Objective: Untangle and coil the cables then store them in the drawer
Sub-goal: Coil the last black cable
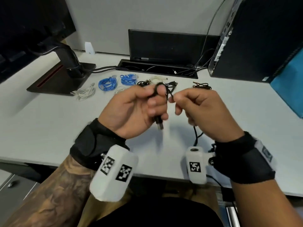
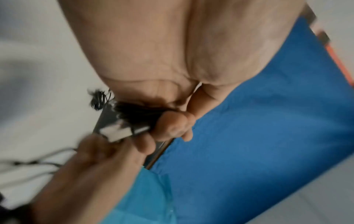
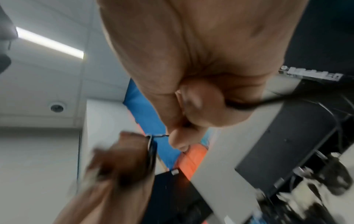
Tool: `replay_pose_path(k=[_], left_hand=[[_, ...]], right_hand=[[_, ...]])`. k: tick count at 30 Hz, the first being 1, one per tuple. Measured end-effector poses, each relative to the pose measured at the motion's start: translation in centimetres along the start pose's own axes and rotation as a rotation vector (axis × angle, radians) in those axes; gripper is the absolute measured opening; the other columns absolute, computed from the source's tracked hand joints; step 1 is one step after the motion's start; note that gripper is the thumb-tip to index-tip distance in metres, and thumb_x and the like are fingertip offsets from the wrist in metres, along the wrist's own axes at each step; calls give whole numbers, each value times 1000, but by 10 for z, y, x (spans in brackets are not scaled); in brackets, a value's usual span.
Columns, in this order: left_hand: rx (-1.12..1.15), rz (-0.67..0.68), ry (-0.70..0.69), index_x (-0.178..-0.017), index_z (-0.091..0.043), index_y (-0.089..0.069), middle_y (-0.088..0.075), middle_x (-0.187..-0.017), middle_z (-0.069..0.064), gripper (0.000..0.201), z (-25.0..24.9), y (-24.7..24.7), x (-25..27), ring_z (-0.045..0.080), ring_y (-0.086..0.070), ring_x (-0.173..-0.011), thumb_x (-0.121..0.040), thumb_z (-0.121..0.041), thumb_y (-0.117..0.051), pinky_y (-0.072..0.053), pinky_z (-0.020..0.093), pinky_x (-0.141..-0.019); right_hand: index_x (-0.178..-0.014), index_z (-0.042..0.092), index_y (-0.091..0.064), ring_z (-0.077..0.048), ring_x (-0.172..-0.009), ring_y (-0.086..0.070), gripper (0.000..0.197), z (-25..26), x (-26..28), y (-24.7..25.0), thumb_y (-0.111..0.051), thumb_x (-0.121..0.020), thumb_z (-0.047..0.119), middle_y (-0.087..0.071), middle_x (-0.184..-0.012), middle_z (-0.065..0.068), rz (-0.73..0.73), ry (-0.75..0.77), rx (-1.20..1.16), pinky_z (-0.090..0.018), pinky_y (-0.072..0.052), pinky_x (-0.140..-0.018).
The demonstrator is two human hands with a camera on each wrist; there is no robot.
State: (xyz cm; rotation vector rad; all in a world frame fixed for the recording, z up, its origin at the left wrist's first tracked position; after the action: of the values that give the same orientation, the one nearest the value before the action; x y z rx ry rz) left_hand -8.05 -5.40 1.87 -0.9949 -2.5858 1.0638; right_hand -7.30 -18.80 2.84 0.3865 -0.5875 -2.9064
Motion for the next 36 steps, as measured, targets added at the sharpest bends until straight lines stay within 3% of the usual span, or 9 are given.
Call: replay_pose_path(k=[7, 12, 18, 21, 24, 27, 29, 33, 36], left_hand=[[104, -444, -354, -114, 2, -58, -73, -84, 4, 25, -19, 51, 5, 15, -72, -84, -103, -8, -38, -58, 32, -89], [-618, -611, -520, -105, -2, -67, -75, -97, 8, 19, -31, 54, 17, 26, -74, -91, -101, -3, -49, -57, 35, -86], [-1107, -390, -322, -96, -1, -67, -67, -74, 4, 24, -11, 33, 9, 11, -63, -64, -103, -14, -48, -48, 24, -67], [-969, -205, -69, -83, -4, -65, -48, -62, 5, 38, 8, 27, 6, 18, -47, -54, -98, -32, -45, -46, 36, -65], [-435, -128, 85, -72, -14, -62, -31, -55, -5, 34, 13, 25, 6, 11, -31, -46, -96, -30, -45, -48, 28, -60], [190, 7, 47, -85, -11, -60, -34, -62, -5, 31, 3, 17, 5, 10, -36, -52, -100, -29, -39, -50, 28, -68], [435, -79, -128, -99, -1, -61, -50, -72, 1, 30, -12, 30, 3, 14, -54, -64, -102, -19, -38, -55, 35, -78], [273, -459, -457, -101, 2, -61, -68, -83, 7, 27, -35, 70, 9, 18, -71, -79, -104, -8, -36, -59, 36, -86], [-384, -596, -504, -99, -2, -65, -71, -98, 13, 23, -37, 68, 13, 23, -73, -88, -103, -6, -43, -56, 34, -90]], right_hand=[[-104, 11, -74, -5, -53, -52, 26, -8, 25, -59, -53, -104, 27, -69, -70, 1, 371, -86, 203, -18, -43, -57], [-96, 16, -73, -10, -69, -70, 12, 8, 28, -52, -62, -99, 16, -74, -77, 0, 439, -36, 145, -26, -57, -72], [-84, 17, -75, -23, -57, -52, 11, 26, 16, -12, -70, -94, 17, -60, -63, -5, 147, 133, 50, -25, -43, -55], [-85, 18, -75, -20, -59, -47, 10, 18, 6, 4, -71, -94, 18, -56, -64, -7, 51, 156, 126, -27, -41, -59], [-91, 20, -78, -10, -62, -52, 10, 7, 3, -4, -69, -94, 21, -63, -67, 0, 95, 110, 4, -21, -44, -64], [-98, 19, -79, -2, -62, -47, 22, -8, 5, -22, -60, -96, 29, -56, -64, 13, 194, 0, -87, -14, -39, -61], [-101, 21, -80, -2, -60, -45, 24, -15, 10, -35, -56, -102, 26, -55, -68, 12, 283, -82, -60, -12, -37, -58], [-101, 24, -77, 0, -66, -51, 29, -19, 24, -57, -48, -106, 27, -55, -69, 11, 414, -130, 92, -17, -41, -68], [-102, 23, -74, 0, -59, -48, 24, -10, 31, -64, -49, -105, 22, -52, -60, 14, 456, -102, 127, -19, -41, -65]])
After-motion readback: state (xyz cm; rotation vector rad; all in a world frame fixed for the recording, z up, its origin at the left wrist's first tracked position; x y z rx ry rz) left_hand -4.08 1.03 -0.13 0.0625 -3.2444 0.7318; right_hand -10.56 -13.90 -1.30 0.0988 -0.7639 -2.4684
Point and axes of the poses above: each hand's wrist, its own x-axis away from the middle knuckle, its own y-axis out of the back of the hand, z = x × y, the point moved 8 cm from there along -x, towards the middle knuckle
